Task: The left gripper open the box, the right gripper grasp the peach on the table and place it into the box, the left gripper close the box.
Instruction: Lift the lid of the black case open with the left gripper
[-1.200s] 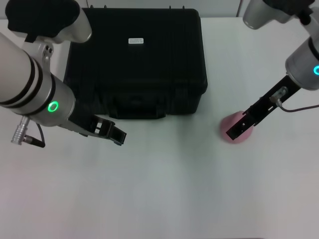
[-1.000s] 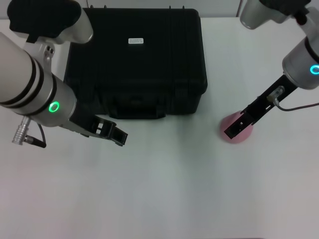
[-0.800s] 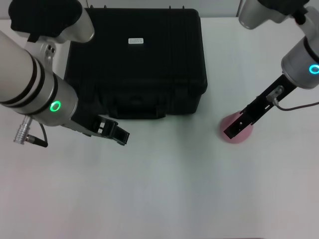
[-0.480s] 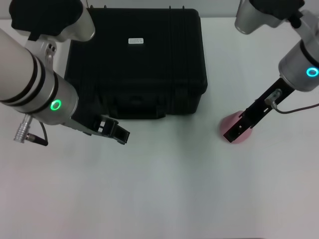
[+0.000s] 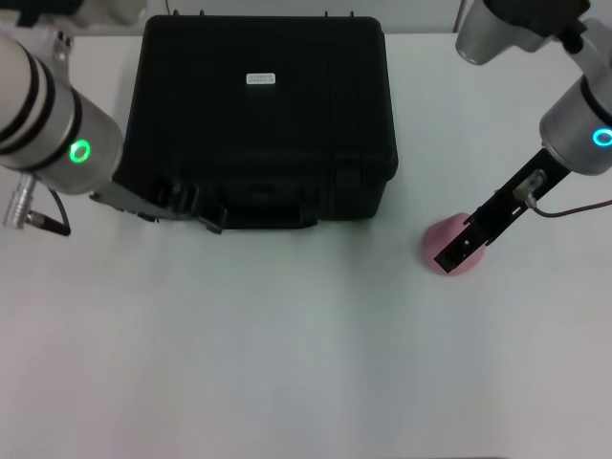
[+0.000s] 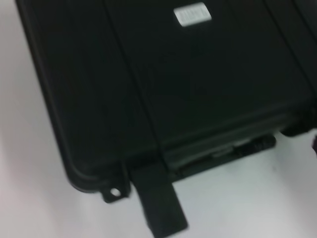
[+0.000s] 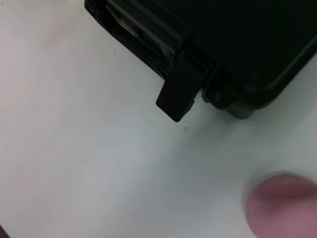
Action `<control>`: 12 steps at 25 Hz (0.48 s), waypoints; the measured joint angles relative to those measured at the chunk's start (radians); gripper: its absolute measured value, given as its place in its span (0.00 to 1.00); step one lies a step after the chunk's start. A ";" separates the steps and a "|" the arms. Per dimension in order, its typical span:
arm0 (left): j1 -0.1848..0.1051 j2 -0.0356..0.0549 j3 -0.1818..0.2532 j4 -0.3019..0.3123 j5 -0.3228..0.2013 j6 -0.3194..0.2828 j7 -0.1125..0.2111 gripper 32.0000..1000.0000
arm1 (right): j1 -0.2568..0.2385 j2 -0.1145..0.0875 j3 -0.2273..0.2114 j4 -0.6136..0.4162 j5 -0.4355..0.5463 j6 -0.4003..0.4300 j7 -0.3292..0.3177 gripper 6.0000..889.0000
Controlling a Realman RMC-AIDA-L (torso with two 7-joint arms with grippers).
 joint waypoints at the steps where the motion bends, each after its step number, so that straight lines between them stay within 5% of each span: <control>1: -0.008 -0.0001 -0.013 0.000 0.011 -0.003 0.000 0.83 | 0.000 0.000 0.000 0.000 0.000 0.001 0.000 0.97; 8: -0.068 -0.0032 -0.049 -0.040 0.098 -0.001 -0.017 0.83 | 0.012 -0.001 -0.001 0.018 -0.004 0.001 0.000 0.97; 12: -0.087 -0.0031 -0.056 -0.090 0.106 0.024 -0.023 0.83 | 0.021 0.000 0.001 0.042 -0.005 -0.001 0.000 0.97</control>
